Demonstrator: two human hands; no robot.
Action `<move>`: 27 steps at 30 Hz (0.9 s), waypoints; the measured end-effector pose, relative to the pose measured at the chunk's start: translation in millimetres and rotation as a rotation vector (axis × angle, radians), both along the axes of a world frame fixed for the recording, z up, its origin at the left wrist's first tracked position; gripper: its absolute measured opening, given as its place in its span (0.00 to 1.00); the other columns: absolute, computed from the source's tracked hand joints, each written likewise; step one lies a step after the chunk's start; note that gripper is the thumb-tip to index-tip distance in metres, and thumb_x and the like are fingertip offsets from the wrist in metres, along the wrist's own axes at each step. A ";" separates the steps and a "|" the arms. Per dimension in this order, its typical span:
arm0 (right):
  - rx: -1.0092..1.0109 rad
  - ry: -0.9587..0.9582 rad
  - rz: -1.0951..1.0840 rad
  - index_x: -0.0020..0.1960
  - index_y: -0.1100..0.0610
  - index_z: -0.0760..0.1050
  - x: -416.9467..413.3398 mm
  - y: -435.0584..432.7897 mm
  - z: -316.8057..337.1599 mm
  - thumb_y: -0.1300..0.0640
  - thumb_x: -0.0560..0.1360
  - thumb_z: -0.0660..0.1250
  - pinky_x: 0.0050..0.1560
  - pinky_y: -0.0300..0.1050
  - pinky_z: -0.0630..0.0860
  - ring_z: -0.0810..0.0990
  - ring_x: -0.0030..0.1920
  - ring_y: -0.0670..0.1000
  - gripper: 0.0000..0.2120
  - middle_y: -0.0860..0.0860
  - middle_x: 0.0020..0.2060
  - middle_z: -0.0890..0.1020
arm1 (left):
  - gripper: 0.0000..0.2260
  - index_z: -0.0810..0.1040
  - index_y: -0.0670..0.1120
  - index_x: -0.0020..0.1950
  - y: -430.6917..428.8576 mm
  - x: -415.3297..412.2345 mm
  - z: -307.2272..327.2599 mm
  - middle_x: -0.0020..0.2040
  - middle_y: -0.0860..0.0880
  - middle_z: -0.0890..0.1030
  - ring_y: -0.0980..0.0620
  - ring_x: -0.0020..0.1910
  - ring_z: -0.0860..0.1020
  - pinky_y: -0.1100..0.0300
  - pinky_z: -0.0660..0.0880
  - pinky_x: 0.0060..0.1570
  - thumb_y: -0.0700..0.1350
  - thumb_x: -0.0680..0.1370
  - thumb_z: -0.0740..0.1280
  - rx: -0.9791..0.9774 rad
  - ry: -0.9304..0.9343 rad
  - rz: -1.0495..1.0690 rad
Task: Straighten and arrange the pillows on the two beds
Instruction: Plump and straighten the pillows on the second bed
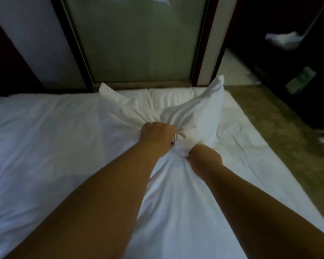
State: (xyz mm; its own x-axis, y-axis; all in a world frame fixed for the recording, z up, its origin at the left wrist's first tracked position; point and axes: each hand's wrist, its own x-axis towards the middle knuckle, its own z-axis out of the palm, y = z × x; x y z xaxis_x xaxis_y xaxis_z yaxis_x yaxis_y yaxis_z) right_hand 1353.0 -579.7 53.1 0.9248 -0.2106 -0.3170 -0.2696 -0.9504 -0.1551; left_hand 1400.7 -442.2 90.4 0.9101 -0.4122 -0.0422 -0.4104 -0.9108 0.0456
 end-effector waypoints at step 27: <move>-0.085 -0.558 0.612 0.69 0.55 0.65 -232.8 -27.4 208.6 0.47 0.75 0.65 0.58 0.50 0.74 0.73 0.63 0.56 0.26 0.55 0.64 0.73 | 0.18 0.66 0.50 0.74 -11.9 -275.6 108.6 0.73 0.46 0.68 0.43 0.71 0.68 0.48 0.63 0.71 0.47 0.83 0.55 0.183 -0.020 0.044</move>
